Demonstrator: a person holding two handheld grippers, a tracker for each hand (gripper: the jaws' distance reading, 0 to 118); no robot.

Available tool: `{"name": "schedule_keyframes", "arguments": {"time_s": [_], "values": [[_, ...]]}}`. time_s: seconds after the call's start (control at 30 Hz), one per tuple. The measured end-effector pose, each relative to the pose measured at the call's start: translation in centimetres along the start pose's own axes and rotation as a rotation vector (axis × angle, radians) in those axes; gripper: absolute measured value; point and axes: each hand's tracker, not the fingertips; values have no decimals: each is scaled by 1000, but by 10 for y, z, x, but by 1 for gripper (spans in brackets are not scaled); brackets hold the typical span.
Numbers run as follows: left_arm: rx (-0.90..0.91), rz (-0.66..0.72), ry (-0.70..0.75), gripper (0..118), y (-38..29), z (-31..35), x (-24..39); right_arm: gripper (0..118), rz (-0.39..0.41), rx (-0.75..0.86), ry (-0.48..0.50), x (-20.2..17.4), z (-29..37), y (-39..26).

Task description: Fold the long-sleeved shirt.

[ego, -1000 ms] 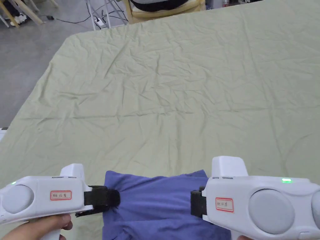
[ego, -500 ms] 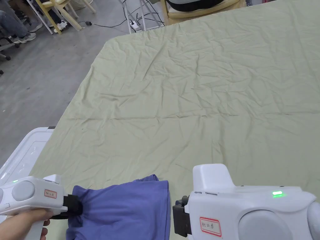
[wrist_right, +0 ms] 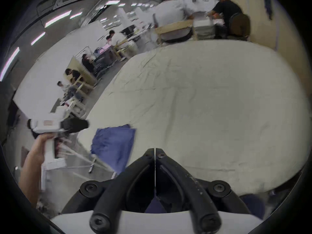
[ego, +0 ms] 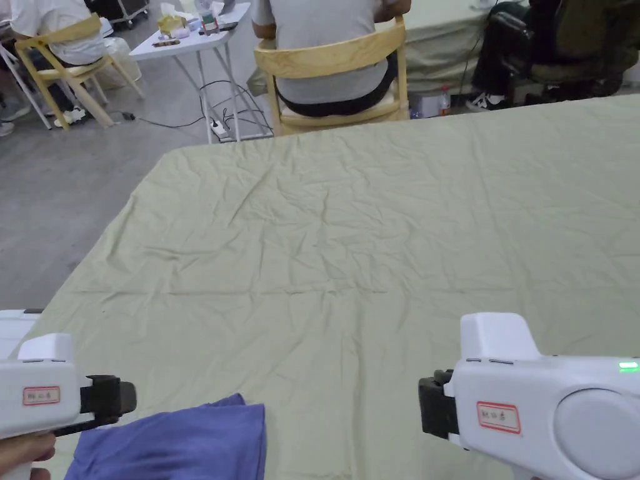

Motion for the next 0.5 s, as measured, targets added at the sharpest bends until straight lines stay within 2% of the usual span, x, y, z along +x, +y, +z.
{"name": "schedule_keyframes", "arguments": {"time_s": [0.03, 0.13, 0.23, 0.3, 0.37, 0.5], "values": [[57, -62, 41, 3, 23, 24, 3, 3, -8, 47, -57, 15, 18, 1], [232, -160, 1, 3, 94, 101, 83, 3, -17, 203, -210, 52, 76, 4], [438, -138, -48, 3, 168, 200, 147, 3, 49, 368, -355, 73, 124, 1], [618, -192, 46, 3, 225, 284, 157, 3, 88, 450, -434, 79, 147, 0], [776, -209, 105, 3, 259, 366, 177, 3, 87, 538, -464, 80, 168, 1], [879, -130, -24, 3, 261, 433, 250, 4, 48, 667, -424, 74, 202, 2]]}}
